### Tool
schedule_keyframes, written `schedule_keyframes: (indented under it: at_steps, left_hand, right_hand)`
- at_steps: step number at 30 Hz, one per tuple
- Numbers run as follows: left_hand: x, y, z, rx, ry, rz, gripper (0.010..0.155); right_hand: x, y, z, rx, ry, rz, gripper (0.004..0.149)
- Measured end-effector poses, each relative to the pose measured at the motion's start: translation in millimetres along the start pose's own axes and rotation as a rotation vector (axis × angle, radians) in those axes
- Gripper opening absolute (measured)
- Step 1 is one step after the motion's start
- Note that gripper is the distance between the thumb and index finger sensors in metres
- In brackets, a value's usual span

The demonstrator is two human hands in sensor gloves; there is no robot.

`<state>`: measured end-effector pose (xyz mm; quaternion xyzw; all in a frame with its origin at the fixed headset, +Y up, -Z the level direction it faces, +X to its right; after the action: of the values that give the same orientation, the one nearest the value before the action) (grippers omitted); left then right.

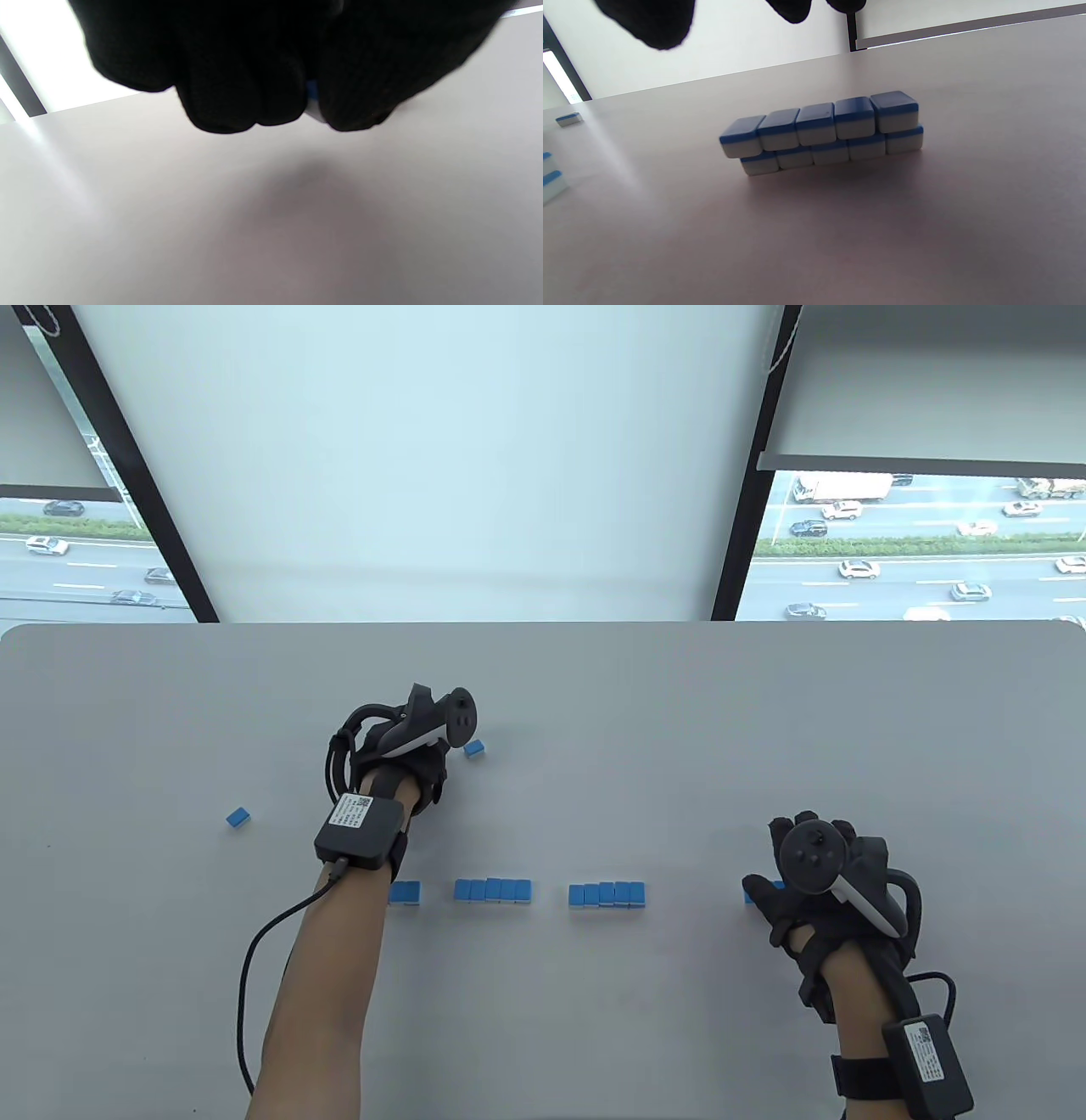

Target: Build mahjong tile wall

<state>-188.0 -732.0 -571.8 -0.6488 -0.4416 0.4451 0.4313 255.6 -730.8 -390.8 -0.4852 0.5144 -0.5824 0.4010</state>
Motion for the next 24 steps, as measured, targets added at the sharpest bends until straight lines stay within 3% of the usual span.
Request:
schedule_keyframes:
  at_steps: [15,20,24]
  left_hand:
    - [41.6,-146.5,64.4,-0.001,-0.116,-0.228,0.060]
    - [28.5,-184.8,71.7,-0.014,-0.246,-0.335,0.060]
    - [4.3,-197.1,68.0,-0.028,-0.339,-0.374,0.060]
  right_hand:
    - [-1.0,-0.5,-5.9,-0.032,0.013,0.010,0.081]
    - [-0.9,-0.4,-5.6,-0.031,0.016,0.011,0.081]
    - [-0.9,-0.6,-5.4,-0.028,0.016,0.010,0.081]
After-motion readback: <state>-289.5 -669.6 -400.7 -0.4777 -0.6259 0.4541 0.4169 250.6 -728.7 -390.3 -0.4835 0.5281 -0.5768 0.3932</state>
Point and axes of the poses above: the tracker on the back of each hand, its own z axis roughly to the little-finger side, its own y axis roughly from the wrist to the fingertips, x = y × z, the point moved 5 cm from there along y, roughly from the wrist to the fingertips, and after that the axes turned 5 degrees about -x, right-handed, at the moved point
